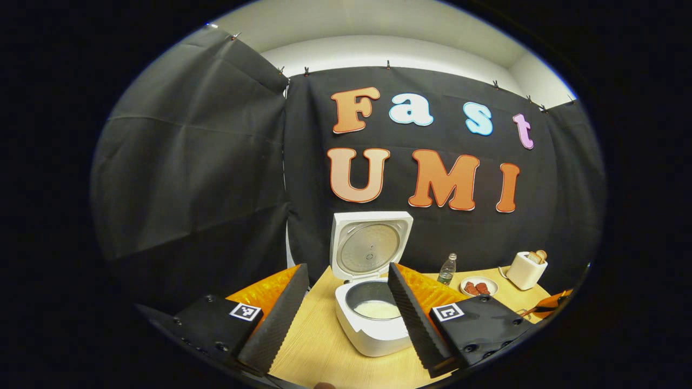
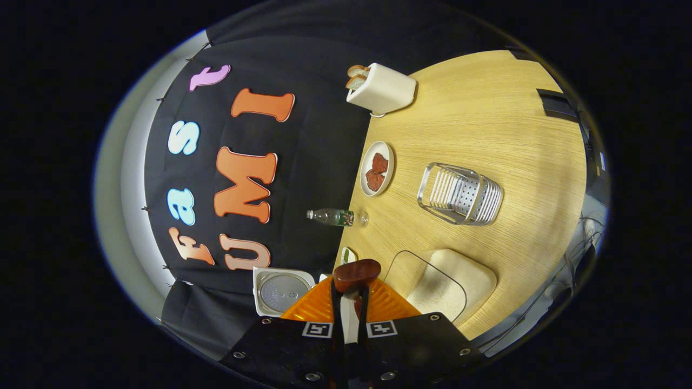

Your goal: Close the left gripper, press the button to open the rice cooker; take a wooden spoon from the chopstick holder with the right hand, scoop a spoonful of rice and pour it into the rice cooker, then put the wooden spoon back into the chopstick holder.

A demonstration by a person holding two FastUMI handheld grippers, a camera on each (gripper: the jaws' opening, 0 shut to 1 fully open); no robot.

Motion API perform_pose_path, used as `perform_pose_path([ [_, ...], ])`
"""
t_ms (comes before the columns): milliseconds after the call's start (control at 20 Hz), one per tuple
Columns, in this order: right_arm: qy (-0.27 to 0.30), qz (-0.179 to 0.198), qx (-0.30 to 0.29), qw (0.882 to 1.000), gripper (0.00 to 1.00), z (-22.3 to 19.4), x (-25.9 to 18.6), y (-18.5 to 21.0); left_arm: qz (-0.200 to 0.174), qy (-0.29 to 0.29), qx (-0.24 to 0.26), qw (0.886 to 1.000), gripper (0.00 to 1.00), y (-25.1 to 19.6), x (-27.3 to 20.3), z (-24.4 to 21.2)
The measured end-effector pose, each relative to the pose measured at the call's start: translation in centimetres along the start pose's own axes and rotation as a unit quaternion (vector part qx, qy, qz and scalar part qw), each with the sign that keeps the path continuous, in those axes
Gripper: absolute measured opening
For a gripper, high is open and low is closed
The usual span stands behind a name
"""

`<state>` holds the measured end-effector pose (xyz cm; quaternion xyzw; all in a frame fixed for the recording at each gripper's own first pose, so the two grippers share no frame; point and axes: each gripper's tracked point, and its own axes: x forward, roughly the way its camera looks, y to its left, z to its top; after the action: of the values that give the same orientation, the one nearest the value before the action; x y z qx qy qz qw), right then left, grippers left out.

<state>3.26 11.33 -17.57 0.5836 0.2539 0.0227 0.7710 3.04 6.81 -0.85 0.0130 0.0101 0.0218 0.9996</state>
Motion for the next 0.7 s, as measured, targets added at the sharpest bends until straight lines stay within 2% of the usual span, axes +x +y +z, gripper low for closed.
perform_pose_path([
  [250, 0.01, 0.027, -0.011, 1.0, 0.08, -0.4, 1.3, 5.4, 0.004, 0.002, -0.009, 1.0, 0.99, 0.2, 0.2, -0.3],
  [400, 0.03, 0.036, -0.011, 0.999, 0.09, -1.9, 3.6, 8.4, 0.003, -0.005, -0.012, 1.0, 0.99, 0.4, 0.1, -0.6],
  [700, 0.062, 0.075, -0.053, 0.994, 0.08, -6.3, 9.3, 16.0, -0.01, 0.006, -0.017, 1.0, 1.0, -0.1, 0.1, -1.2],
])
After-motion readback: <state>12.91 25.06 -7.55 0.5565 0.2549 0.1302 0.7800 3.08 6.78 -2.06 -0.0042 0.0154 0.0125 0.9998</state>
